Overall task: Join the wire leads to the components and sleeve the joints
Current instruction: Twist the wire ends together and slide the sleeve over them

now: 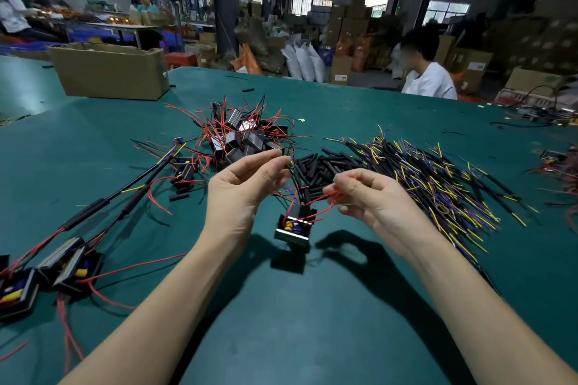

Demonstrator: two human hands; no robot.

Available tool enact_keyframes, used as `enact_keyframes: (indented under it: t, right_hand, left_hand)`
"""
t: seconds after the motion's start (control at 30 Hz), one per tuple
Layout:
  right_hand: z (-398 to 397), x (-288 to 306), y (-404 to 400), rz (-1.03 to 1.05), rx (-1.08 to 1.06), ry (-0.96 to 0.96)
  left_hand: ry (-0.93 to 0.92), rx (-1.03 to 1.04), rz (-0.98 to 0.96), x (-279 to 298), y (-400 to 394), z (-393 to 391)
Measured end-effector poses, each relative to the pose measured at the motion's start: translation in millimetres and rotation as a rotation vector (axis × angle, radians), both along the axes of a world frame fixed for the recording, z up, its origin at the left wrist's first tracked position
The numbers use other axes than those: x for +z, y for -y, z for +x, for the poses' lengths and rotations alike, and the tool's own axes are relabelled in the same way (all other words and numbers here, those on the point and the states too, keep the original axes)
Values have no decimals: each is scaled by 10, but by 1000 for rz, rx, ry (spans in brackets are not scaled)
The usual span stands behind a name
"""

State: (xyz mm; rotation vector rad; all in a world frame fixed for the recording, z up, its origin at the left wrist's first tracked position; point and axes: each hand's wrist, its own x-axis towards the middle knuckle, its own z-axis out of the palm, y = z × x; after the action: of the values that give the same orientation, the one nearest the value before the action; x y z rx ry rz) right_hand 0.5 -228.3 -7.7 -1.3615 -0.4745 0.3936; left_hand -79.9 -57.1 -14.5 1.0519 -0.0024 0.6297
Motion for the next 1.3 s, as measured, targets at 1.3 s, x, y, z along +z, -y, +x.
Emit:
enact_keyframes:
  t: [1.3]
  right_hand:
    - [-90,-127,-141,74,-53,-256]
  left_hand:
    - [-266,94,620,-211,109,4]
